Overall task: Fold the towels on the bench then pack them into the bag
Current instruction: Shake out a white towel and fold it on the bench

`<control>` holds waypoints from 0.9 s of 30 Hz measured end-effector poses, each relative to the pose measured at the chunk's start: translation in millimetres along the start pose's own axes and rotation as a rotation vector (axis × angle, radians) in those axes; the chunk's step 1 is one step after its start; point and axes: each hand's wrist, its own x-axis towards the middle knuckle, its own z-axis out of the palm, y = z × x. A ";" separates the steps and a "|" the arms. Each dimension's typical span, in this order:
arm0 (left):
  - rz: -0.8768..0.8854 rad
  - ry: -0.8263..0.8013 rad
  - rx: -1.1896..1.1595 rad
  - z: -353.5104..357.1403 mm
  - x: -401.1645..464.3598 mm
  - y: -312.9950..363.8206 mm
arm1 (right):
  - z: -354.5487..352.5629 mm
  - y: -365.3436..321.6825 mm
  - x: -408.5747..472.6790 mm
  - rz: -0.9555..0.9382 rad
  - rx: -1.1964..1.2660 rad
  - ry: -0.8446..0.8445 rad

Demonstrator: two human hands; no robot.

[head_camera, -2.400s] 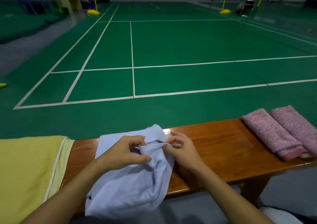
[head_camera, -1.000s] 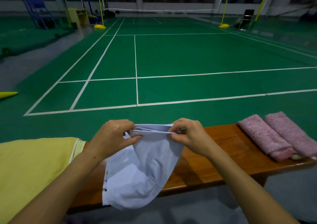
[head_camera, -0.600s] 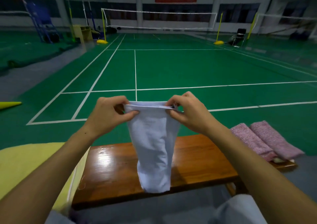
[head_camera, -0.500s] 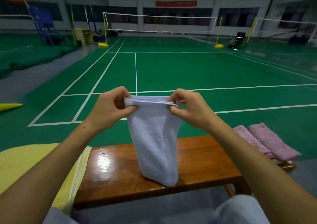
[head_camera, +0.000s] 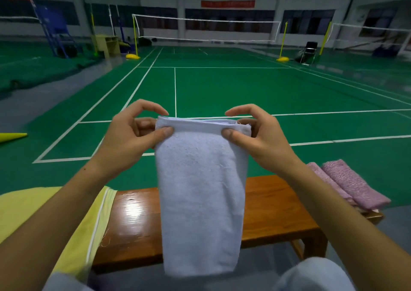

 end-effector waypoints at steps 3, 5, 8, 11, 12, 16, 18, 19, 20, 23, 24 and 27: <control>-0.099 -0.003 0.050 3.3 12.1 -51.2 | 15.8 54.2 16.5 0.109 -0.050 0.007; -0.178 -0.004 0.124 7.3 20.5 -98.3 | 31.2 101.1 28.1 0.182 -0.129 0.004; -0.307 -0.004 0.223 11.3 30.2 -176.0 | 60.5 173.1 44.1 0.309 -0.236 -0.028; -0.447 0.005 0.336 15.9 37.0 -248.3 | 92.5 242.8 55.4 0.453 -0.332 -0.068; -0.493 0.007 0.357 17.5 37.7 -267.1 | 100.7 261.2 57.0 0.495 -0.357 -0.074; -0.608 0.022 0.452 16.2 35.9 -316.9 | 116.1 308.7 54.8 0.585 -0.408 -0.112; -0.615 0.057 0.520 11.3 33.8 -323.1 | 110.0 320.9 50.8 0.603 -0.432 -0.105; -0.608 0.067 0.541 10.3 32.1 -318.3 | 102.8 323.1 47.4 0.614 -0.448 -0.087; -0.600 0.061 0.551 9.2 29.3 -311.9 | 94.0 320.7 43.4 0.621 -0.464 -0.071; -0.546 -0.064 0.504 8.2 11.2 -280.9 | 71.6 294.2 19.3 0.578 -0.431 -0.067; -0.525 -0.124 0.490 9.0 1.7 -269.9 | 68.2 279.1 5.5 0.540 -0.413 -0.094; -0.479 -0.262 0.427 18.1 -34.9 -240.5 | 67.9 237.8 -49.2 0.433 -0.347 -0.245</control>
